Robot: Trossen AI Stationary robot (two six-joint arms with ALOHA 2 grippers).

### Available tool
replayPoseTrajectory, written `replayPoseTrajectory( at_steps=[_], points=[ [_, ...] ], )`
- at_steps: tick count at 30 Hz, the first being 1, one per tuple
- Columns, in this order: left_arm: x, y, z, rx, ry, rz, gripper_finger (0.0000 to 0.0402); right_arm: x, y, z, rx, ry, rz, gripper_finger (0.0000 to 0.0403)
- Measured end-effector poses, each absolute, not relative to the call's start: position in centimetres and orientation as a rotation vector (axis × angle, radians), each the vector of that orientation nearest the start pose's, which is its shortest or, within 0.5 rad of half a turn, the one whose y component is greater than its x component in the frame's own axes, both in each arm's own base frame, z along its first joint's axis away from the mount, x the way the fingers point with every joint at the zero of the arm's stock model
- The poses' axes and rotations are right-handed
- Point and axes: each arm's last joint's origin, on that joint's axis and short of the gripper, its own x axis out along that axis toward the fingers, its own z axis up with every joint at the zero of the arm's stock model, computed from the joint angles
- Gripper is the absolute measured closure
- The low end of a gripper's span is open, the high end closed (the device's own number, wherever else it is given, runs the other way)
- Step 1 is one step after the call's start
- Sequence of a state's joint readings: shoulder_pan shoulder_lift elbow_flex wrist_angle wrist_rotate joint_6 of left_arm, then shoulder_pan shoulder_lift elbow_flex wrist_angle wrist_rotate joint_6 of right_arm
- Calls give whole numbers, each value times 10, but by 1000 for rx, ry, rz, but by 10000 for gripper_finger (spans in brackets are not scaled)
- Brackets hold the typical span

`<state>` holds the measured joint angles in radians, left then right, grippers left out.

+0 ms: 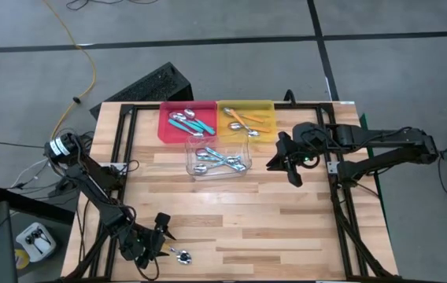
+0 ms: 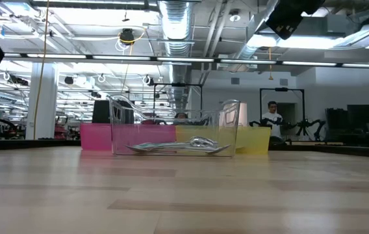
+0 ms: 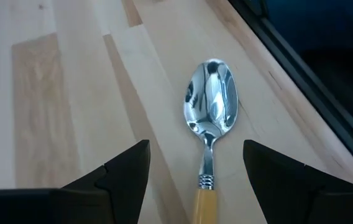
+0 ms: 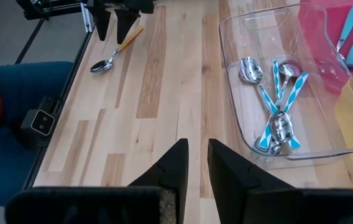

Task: Sort silverware by color (type)
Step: Put the yellow spoon into the yellow bin

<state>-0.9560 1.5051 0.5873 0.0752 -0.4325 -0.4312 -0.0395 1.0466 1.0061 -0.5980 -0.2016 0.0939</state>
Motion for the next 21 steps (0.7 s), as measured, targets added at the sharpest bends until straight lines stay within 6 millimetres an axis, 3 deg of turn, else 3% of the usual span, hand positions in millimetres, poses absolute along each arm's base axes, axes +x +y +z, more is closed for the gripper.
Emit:
replayPoseTrajectory(
  at_steps=[4,21],
  points=[
    [163,-214,130,128,727,-353,159,212,-3,325,178,643,122,316],
    [159,-213,131,170,720,-340,159,212,-3,325,180,642,121,316]
  ],
)
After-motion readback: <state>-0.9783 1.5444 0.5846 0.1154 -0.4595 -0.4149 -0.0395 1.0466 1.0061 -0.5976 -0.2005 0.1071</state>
